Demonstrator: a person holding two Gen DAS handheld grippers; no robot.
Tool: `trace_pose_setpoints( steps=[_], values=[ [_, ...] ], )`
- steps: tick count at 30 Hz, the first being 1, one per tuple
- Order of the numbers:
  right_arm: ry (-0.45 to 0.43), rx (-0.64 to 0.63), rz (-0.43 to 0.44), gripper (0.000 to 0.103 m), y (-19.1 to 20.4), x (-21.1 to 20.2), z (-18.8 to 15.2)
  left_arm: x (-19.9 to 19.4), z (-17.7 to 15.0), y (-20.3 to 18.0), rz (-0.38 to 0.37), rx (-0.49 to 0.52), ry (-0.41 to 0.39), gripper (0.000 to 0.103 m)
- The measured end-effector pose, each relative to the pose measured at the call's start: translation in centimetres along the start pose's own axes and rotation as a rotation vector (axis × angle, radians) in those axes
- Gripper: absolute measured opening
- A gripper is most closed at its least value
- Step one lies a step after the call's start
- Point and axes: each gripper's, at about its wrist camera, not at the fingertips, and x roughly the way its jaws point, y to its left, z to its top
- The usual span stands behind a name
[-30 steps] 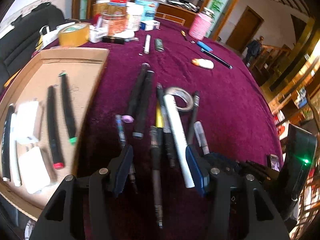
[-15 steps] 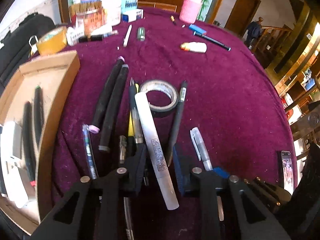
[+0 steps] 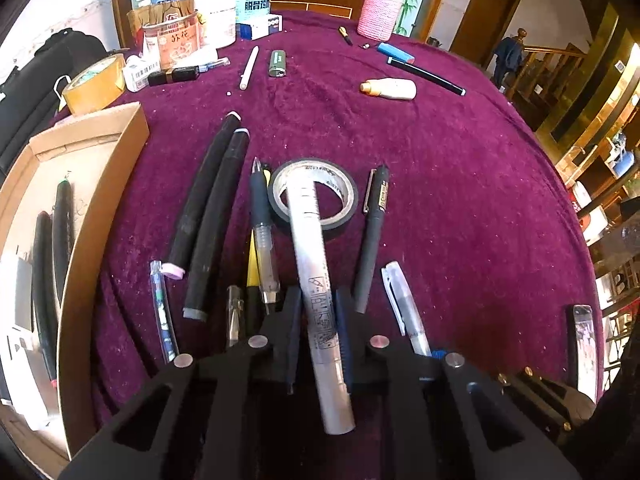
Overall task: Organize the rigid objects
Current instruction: 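Carry the clear pen and white marker over the cardboard tray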
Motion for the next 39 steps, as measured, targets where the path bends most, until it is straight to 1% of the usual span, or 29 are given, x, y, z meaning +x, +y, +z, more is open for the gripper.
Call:
trace_pose_setpoints(
  steps=[6,10,14,18,21,25,28,33,38,39],
  values=[
    [-0.025,0.014,-0.033,0.009,-0.2,-0.5,-0.1,-2.3,-1.5,1.4,-0.088,-0.029,-0.005,0.014],
    [-0.039,0.025,-0.03,0.009,0.2,-1.1,-0.2,-4.4,-2.6,2.9,-0.136,-0.063,-0.016,0.014],
    [-0.096,0.014,-0.022,0.009,1.9,-3.0,0.0,-6.8,-3.3,5.1,-0.198,-0.114,-0.032,0.014],
    [-0.137,-0.028,0.033,0.009,5.0,-5.0,0.4,-9.7,-4.2,7.8,-0.245,-0.168,-0.062,0.014],
    [-0.139,-0.071,0.094,0.009,7.8,-5.4,0.7,-11.7,-4.8,10.4,-0.249,-0.208,-0.084,0.014],
    [-0.104,-0.126,0.19,0.009,11.7,-4.4,1.1,-14.0,-5.3,14.5,-0.256,-0.282,-0.113,0.014],
    [-0.084,-0.155,0.237,0.009,14.4,-3.4,1.7,-15.3,-5.1,18.0,-0.231,-0.334,-0.143,0.014],
    [-0.054,-0.198,0.268,0.009,17.8,-0.6,3.7,-15.6,-3.5,23.7,-0.164,-0.393,-0.173,0.014],
    [-0.022,-0.231,0.267,0.009,20.5,3.1,5.9,-13.8,-1.0,28.0,-0.117,-0.415,-0.159,0.014],
    [-0.013,-0.233,0.264,0.009,20.9,3.8,6.3,-13.0,-0.3,29.1,-0.12,-0.416,-0.151,0.014]
  ],
)
